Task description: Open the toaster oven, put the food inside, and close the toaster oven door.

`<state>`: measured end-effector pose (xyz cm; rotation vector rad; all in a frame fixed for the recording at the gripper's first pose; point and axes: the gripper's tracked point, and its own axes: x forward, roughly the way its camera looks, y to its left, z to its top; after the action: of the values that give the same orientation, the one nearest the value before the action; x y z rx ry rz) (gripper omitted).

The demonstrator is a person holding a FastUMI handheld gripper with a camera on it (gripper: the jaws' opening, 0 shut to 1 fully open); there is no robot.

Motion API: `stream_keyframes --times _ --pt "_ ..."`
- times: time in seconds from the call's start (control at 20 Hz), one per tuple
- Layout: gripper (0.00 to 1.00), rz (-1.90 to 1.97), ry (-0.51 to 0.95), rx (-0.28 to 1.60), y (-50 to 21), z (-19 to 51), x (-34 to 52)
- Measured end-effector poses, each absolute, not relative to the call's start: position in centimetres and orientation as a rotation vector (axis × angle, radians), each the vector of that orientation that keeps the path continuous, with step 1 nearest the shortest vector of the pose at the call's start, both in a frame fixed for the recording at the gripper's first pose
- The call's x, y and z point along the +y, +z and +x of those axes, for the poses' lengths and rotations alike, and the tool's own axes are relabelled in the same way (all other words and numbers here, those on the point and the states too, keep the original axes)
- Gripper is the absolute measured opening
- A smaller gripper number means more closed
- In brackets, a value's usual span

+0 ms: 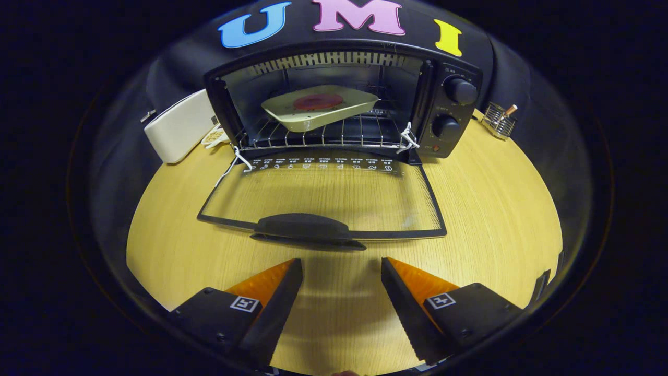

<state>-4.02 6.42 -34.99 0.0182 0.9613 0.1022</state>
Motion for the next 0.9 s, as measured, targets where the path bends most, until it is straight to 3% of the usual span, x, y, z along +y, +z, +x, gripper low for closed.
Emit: stream_keyframes --times 0.9 --pt "0.99 0.005 0.191 0.887 -30.3 -2.6 7.0"
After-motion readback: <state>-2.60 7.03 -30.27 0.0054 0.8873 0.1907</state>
